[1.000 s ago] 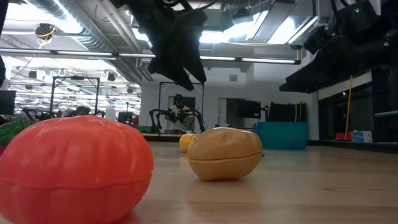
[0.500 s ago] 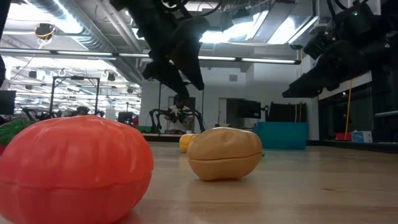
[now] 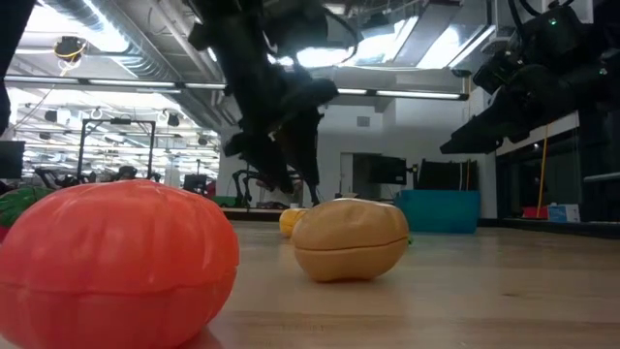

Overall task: Pick and placing Produce into tupperware
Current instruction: Put the yellow banana into the blue bin

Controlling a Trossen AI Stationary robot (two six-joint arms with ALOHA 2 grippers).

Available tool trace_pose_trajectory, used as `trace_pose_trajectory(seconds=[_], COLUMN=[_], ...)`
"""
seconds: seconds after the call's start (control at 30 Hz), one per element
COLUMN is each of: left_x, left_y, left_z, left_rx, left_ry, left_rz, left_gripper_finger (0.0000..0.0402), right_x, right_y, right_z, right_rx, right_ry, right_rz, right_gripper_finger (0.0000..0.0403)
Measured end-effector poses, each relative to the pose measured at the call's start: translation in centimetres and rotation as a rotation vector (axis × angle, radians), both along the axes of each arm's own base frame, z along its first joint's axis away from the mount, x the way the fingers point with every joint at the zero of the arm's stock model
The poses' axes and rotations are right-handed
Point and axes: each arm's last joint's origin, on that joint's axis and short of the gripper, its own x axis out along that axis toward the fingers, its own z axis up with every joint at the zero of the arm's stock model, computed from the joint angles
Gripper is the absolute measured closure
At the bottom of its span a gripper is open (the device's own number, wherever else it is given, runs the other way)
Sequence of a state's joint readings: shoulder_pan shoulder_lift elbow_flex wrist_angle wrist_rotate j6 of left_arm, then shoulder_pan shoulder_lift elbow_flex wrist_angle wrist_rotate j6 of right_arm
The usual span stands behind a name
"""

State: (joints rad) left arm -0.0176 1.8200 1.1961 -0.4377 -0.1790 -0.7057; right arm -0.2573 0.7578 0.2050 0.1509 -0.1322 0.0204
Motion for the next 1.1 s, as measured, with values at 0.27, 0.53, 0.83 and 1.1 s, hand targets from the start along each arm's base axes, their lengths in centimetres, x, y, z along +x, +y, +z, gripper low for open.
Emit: trace_pose_trajectory(seconds=[0.27,0.53,0.83,1.1], left_x=[0.5,1.2,1.6,1.8], left_y=[0.6,0.6,0.7,0.8], left_z=[-1.6,-3.1,-4.9,-4.9], left_rx=[-0.033,-0.047,-0.063,-0.017], left_ry=[0.023,0.026,0.058,0.046], left_rz=[0.001,-0.007,-0.011,-0.037], left_gripper_finger=[0.0173,0.0172,0.0173,0.0173], right_x=[0.0,0.0,-0.1,-0.1], right_y=[0.0,0.0,0.0,0.0], right_z=[0.0,0.0,-0.2,-0.2], right_rx=[-0.001,0.001,0.006,0.009], right_ry=[0.001,0.004,0.016,0.025], right_rz=[0.001,0.001,0.002,0.002], right_gripper_finger=[0.0111,0.0111,0.0111,0.0111])
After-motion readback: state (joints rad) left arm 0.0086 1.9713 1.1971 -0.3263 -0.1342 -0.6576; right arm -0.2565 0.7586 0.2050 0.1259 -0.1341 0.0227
